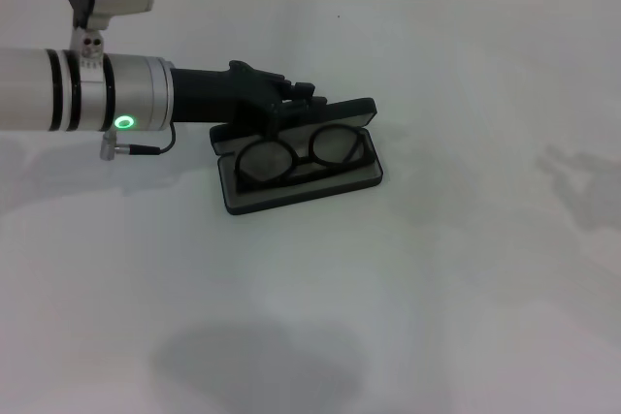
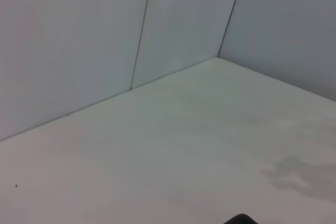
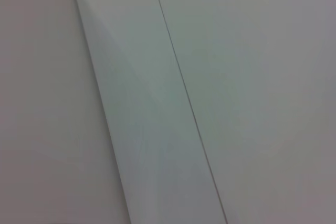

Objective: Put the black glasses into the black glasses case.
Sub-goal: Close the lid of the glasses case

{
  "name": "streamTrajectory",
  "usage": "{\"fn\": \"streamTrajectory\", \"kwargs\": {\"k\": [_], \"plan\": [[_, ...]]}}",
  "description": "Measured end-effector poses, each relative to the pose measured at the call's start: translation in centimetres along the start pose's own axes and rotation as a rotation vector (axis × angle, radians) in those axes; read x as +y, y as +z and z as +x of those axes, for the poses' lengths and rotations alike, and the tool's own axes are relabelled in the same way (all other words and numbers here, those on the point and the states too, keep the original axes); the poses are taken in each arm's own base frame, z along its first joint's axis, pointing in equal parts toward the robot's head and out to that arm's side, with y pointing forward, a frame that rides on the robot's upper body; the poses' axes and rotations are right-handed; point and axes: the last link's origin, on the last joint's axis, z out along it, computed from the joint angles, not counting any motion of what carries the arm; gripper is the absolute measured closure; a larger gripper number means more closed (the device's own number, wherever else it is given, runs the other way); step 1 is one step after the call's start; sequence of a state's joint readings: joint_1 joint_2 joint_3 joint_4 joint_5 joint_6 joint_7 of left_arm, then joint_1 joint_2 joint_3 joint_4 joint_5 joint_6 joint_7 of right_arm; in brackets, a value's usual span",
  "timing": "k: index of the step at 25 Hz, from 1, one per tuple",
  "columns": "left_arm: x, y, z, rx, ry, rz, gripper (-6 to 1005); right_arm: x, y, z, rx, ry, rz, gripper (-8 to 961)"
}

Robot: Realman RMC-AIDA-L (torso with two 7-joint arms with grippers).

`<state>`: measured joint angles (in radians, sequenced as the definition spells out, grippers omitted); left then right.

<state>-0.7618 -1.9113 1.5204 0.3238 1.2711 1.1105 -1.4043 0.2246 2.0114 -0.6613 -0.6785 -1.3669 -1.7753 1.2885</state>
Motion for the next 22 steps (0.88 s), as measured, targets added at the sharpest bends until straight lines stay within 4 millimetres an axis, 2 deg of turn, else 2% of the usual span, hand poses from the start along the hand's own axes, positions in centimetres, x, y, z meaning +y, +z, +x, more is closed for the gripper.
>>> {"fn": "streamTrajectory", "kwargs": {"k": [22], "plan": [[1.2,0.2,-1.1,-0.041,0.004,-0.064,737,-0.1,0.7,0.5,0.016,0.018,-0.012,675]]}}
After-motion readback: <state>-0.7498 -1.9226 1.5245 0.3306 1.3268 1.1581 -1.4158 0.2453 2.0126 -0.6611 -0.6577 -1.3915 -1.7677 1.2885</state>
